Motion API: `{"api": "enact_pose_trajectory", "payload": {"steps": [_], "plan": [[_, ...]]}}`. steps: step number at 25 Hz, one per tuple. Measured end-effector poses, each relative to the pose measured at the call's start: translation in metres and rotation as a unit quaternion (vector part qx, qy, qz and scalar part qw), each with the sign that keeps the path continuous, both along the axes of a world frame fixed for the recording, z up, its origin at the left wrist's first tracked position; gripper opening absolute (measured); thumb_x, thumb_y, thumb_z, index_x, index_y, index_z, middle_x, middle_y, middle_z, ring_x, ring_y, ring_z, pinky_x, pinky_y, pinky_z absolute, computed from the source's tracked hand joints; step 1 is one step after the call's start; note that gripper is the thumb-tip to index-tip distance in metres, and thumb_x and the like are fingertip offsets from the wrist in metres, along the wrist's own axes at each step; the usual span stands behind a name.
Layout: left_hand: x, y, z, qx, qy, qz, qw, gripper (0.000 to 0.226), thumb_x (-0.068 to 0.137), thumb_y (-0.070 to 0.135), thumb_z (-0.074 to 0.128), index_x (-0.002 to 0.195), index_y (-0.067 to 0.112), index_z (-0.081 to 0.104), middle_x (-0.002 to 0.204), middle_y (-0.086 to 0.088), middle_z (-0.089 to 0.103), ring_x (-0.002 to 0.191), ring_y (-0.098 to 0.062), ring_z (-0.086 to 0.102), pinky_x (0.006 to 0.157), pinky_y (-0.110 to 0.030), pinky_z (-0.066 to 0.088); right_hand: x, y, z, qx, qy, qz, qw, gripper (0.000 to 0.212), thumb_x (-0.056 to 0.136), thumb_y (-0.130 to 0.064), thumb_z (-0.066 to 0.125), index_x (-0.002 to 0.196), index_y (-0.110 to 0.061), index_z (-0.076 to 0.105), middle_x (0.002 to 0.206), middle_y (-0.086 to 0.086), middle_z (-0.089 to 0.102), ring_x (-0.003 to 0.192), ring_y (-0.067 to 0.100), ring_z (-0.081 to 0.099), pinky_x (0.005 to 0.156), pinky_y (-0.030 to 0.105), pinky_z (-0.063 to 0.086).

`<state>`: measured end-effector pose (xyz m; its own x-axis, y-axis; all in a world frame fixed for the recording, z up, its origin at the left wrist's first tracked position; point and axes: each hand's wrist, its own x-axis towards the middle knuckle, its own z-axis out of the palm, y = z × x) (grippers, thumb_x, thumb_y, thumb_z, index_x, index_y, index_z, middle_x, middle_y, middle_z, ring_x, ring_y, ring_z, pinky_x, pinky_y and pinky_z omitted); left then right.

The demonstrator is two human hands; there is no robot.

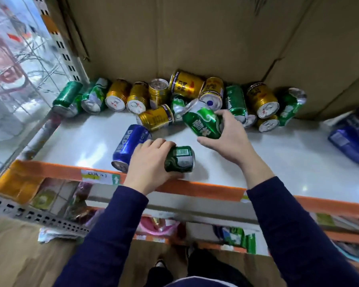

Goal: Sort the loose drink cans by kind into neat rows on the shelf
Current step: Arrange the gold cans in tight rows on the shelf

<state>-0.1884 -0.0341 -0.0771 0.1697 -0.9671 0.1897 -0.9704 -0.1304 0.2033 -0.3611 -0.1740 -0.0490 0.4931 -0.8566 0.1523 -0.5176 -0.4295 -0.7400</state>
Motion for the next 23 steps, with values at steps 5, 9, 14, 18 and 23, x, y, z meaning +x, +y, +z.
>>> {"api": "enact_pose_trajectory", "payload": {"steps": [5, 9, 14, 18, 23], "plan": [[-0.025, -0.007, 0.000, -0.121, 0.190, -0.016, 0.974, 0.074, 0.066, 0.075, 0.065, 0.115, 0.020, 0.054, 0.105, 0.004, 0.062, 0.092, -0.014, 0.058, 0.070, -0.025, 0.040, -0.068, 0.022, -0.010, 0.082, -0.161, -0.118, 0.977, 0.079, 0.060, -0.034, 0.085, 0.123, -0.022, 0.040, 0.104, 0.002, 0.064, 0.089, 0.016, 0.066, 0.061, 0.030, 0.057], [-0.082, -0.039, 0.011, -0.142, 0.310, -0.070, 0.937, 0.072, 0.065, 0.073, 0.057, 0.115, 0.021, 0.049, 0.099, 0.008, 0.059, 0.088, -0.012, 0.057, 0.070, -0.025, 0.040, -0.141, 0.037, -0.015, 0.088, -0.222, -0.203, 0.950, 0.056, 0.060, -0.040, 0.084, 0.104, -0.036, 0.051, 0.093, -0.011, 0.067, 0.084, 0.000, 0.065, 0.060, 0.023, 0.056], [-0.189, -0.074, 0.010, -0.128, 0.331, -0.168, 0.919, 0.071, 0.073, 0.070, 0.052, 0.121, 0.018, 0.047, 0.107, 0.001, 0.063, 0.093, -0.019, 0.061, 0.073, -0.032, 0.046, -0.252, 0.055, -0.022, 0.052, -0.200, -0.280, 0.938, 0.052, 0.060, -0.049, 0.081, 0.102, -0.043, 0.051, 0.092, -0.020, 0.066, 0.083, -0.005, 0.063, 0.064, 0.014, 0.051], [-0.313, -0.098, 0.010, -0.095, 0.372, -0.226, 0.895, 0.072, 0.075, 0.067, 0.053, 0.128, 0.019, 0.049, 0.117, 0.001, 0.064, 0.102, -0.018, 0.061, 0.085, -0.041, 0.050, -0.367, 0.064, -0.021, 0.052, -0.194, -0.324, 0.924, 0.053, 0.060, -0.061, 0.077, 0.105, -0.047, 0.052, 0.095, -0.021, 0.067, 0.085, -0.002, 0.065, 0.070, 0.022, 0.055], [-0.449, -0.119, 0.011, -0.079, 0.398, -0.263, 0.875, 0.063, 0.076, 0.067, 0.054, 0.120, 0.022, 0.050, 0.107, 0.005, 0.065, 0.094, -0.011, 0.062, 0.079, -0.036, 0.052, -0.493, 0.070, -0.012, 0.049, -0.232, -0.359, 0.903, 0.038, 0.063, -0.064, 0.073, 0.094, -0.049, 0.057, 0.091, -0.017, 0.069, 0.080, 0.005, 0.069, 0.060, 0.025, 0.057]]}}
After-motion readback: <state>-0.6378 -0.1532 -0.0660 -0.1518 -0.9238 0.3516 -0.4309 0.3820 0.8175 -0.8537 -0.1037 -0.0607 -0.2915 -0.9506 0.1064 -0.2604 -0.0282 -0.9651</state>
